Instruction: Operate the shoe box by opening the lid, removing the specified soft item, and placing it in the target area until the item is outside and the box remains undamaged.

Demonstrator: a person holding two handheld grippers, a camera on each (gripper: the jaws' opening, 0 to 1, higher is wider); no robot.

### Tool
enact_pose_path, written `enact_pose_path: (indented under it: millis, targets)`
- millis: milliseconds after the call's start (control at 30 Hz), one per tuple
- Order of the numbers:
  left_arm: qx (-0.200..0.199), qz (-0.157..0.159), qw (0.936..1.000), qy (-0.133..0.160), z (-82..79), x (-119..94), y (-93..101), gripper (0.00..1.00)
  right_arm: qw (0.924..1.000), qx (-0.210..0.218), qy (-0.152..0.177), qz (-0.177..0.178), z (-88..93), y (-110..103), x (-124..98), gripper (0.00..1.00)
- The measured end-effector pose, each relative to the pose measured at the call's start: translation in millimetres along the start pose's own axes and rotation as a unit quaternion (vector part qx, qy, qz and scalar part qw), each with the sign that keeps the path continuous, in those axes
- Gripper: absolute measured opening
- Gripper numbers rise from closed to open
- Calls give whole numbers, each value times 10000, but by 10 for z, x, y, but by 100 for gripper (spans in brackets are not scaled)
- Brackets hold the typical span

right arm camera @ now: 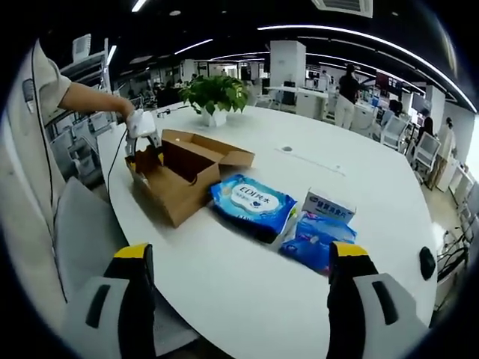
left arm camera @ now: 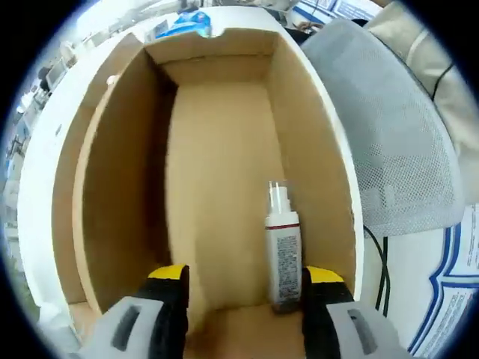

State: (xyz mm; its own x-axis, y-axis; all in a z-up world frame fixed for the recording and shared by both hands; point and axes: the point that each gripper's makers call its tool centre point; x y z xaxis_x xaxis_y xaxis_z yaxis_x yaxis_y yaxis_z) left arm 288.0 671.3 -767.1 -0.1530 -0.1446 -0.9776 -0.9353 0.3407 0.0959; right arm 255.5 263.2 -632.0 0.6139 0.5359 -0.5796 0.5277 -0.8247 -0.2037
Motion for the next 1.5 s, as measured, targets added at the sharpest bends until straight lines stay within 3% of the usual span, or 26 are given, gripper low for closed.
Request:
enact_pose_path:
  millis: [333, 500, 667, 1000, 1133, 1500]
  targets:
    - [195, 10, 9998, -66, -31, 144, 47, 39, 10000, 81, 56, 16, 19, -60, 41, 89]
    - [223, -282, 9993, -46, -46, 184, -34, 23, 9999, 99, 83, 1, 17, -84, 52, 88]
    - [-20, -385, 9992, -120, -48, 221, -41, 22, 9999, 111, 112, -29, 20, -122, 70, 87]
    - [-508, -685, 9964, 39, -110, 188, -93, 20, 9995, 141, 220, -186, -3, -220, 86, 83]
    - [-976, -864, 9910, 311, -219, 116, -164, 19, 9991, 190, 289, -240, -36, -249, 76, 82]
    - [-1252, -996, 9844, 735, -451, -56, -245, 19, 9979, 183, 459, -420, -125, -352, 82, 80]
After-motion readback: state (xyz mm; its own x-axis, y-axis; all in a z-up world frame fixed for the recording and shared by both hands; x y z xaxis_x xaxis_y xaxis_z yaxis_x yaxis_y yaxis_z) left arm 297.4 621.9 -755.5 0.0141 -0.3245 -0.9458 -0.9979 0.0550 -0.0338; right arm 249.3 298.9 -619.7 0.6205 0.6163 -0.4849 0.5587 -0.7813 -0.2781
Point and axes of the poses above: the point that each gripper's makers call its tool centre point, and the gripper's own axes: x roughly forward along the fingers, y roughly to its right, z roughly out of its underside, and after that the axes turned 13 degrees about x, right-handed
